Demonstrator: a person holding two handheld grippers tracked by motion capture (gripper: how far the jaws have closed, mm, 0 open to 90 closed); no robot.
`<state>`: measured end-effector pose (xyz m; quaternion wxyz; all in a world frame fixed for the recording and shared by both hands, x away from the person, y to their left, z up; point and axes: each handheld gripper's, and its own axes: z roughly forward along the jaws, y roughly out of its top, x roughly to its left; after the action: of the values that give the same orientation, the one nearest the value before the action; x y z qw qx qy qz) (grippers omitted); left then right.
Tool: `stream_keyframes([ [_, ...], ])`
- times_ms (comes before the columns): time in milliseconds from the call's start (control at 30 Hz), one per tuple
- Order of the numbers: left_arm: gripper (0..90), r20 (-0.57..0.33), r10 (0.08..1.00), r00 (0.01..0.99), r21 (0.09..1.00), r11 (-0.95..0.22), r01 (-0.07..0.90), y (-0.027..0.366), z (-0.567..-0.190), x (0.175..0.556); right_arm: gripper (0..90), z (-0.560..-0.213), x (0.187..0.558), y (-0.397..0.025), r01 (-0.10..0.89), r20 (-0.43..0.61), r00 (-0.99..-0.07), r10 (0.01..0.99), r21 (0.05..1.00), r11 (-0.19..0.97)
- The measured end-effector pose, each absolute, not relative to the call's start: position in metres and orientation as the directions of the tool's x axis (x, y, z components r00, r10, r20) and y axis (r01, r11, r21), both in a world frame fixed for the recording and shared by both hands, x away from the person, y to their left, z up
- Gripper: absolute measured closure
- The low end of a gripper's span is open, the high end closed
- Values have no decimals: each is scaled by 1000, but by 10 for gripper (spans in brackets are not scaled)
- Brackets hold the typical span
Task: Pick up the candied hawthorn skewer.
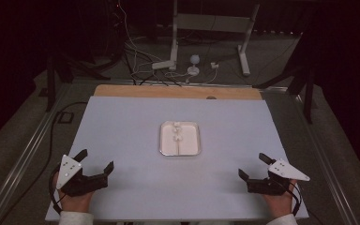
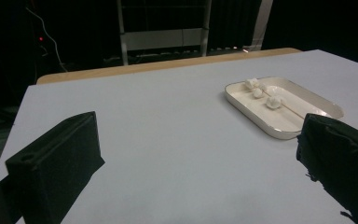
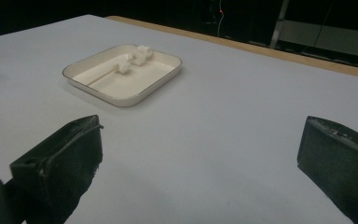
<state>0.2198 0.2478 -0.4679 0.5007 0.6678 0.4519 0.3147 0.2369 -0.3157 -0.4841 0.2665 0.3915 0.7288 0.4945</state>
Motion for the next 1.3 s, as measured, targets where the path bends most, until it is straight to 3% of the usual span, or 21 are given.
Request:
stream_keyframes([
  [600,6,-45,924,379,960,-65,274,246,-463,218,0,-484,236,-320,317,-12,-510,860,927,201],
  [1300,6,-45,904,424,957,-83,278,215,-433,247,0,-483,234,-316,308,-24,-506,862,929,207],
])
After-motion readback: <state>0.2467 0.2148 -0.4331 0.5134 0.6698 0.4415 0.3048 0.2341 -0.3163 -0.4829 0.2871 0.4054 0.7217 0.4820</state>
